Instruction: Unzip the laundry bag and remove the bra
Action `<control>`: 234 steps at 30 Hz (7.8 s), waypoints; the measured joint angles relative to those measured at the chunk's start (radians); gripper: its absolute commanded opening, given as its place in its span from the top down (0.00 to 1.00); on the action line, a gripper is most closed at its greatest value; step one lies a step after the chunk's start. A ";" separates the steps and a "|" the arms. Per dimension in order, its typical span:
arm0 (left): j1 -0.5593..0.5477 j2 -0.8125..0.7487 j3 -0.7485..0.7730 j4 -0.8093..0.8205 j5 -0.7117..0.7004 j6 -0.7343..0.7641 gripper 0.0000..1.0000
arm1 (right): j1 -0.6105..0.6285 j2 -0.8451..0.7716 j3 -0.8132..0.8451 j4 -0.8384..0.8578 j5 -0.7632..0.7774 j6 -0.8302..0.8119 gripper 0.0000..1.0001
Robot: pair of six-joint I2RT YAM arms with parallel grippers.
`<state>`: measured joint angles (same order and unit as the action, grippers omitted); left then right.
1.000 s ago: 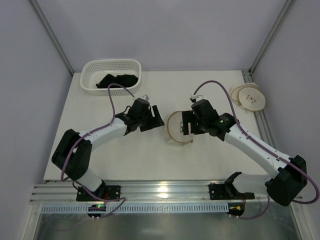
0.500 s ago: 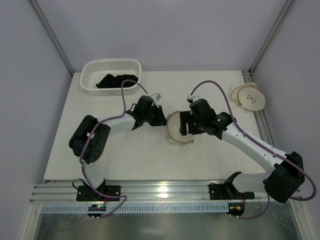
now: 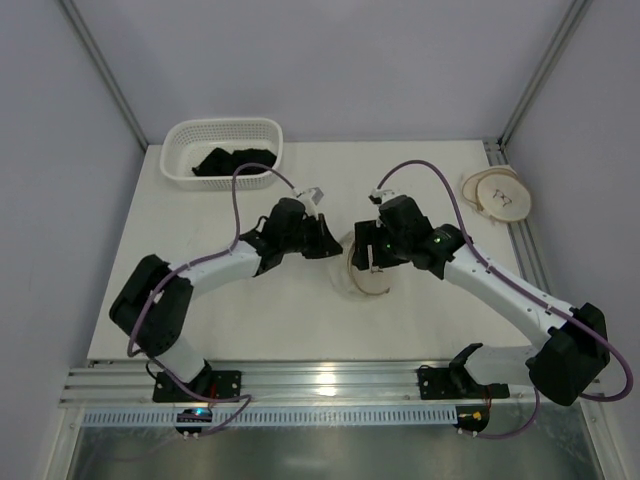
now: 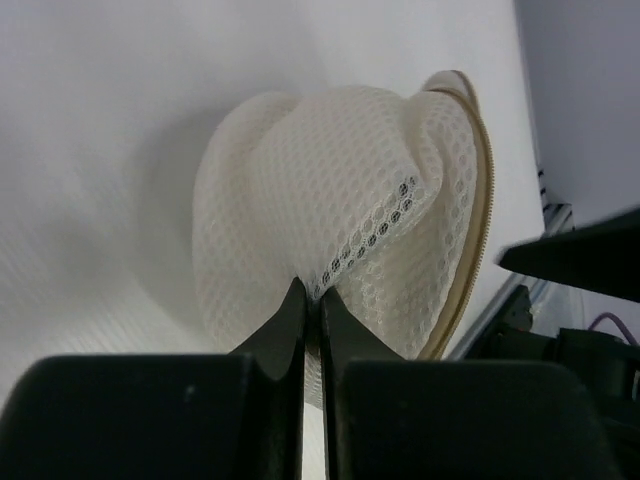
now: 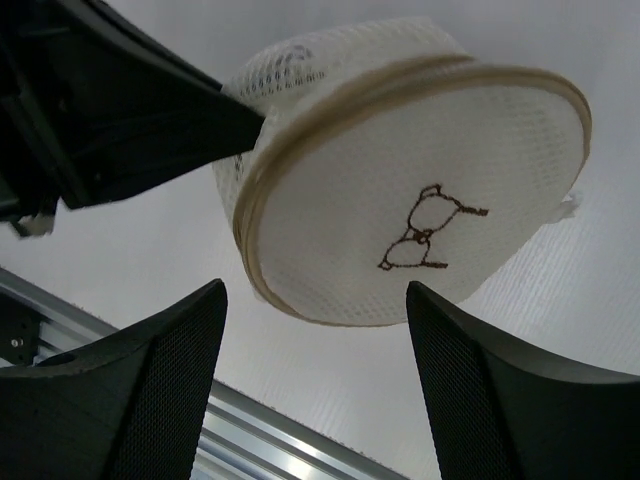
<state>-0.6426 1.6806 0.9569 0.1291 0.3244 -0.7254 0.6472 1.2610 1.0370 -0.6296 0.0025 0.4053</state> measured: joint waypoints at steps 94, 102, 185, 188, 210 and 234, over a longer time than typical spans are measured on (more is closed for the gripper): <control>-0.126 -0.154 -0.158 -0.147 -0.194 -0.137 1.00 | 0.137 0.123 -0.151 0.154 0.071 0.084 0.96; -0.127 -0.192 -0.151 -0.067 -0.113 -0.176 1.00 | 0.142 -0.212 -0.152 0.034 -0.010 0.040 0.96; -0.252 -0.129 -0.174 -0.076 -0.175 -0.262 0.40 | 0.121 -0.340 0.072 0.332 0.295 0.068 0.97; -0.252 -0.129 -0.174 -0.082 -0.178 -0.262 0.40 | 0.079 -0.351 0.096 0.333 0.229 0.080 0.97; -0.239 -0.344 -0.181 -0.081 -0.282 -0.067 0.15 | -0.056 -0.291 0.153 -0.034 0.037 0.113 0.96; -0.240 -0.343 -0.215 -0.046 -0.446 0.200 0.72 | -0.083 -0.322 0.154 -0.071 -0.238 0.097 0.97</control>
<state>-0.8822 1.3373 0.7418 0.0830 -0.1219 -0.5251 0.5644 0.9394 1.1912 -0.7010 -0.2356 0.5018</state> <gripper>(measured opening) 0.403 0.037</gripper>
